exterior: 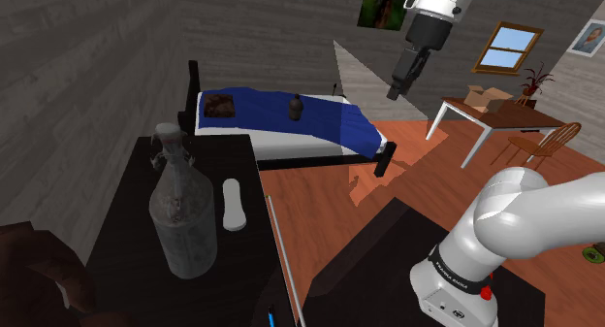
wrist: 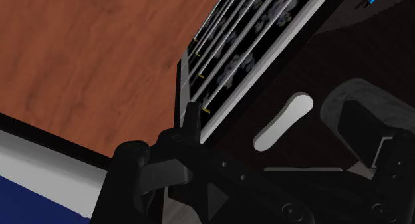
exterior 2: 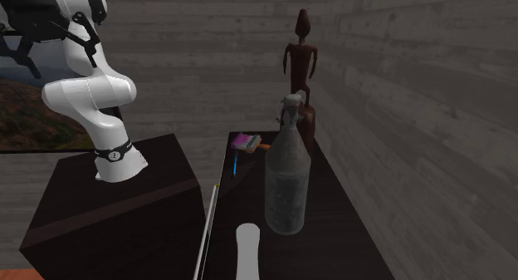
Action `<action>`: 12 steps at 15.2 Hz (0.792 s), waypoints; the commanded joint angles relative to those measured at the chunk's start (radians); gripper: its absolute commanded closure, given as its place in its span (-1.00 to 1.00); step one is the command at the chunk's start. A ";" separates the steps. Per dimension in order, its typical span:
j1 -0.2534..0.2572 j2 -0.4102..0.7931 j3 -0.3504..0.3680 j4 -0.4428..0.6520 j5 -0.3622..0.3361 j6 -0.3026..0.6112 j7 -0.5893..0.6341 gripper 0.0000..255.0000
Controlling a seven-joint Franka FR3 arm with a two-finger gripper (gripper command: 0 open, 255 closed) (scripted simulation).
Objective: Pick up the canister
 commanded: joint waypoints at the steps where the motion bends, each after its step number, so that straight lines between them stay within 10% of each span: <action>1: 0.000 0.000 0.000 0.000 0.000 0.000 0.000 -1.00; 12: 0.037 0.173 0.270 0.072 0.122 0.135 0.314 -1.00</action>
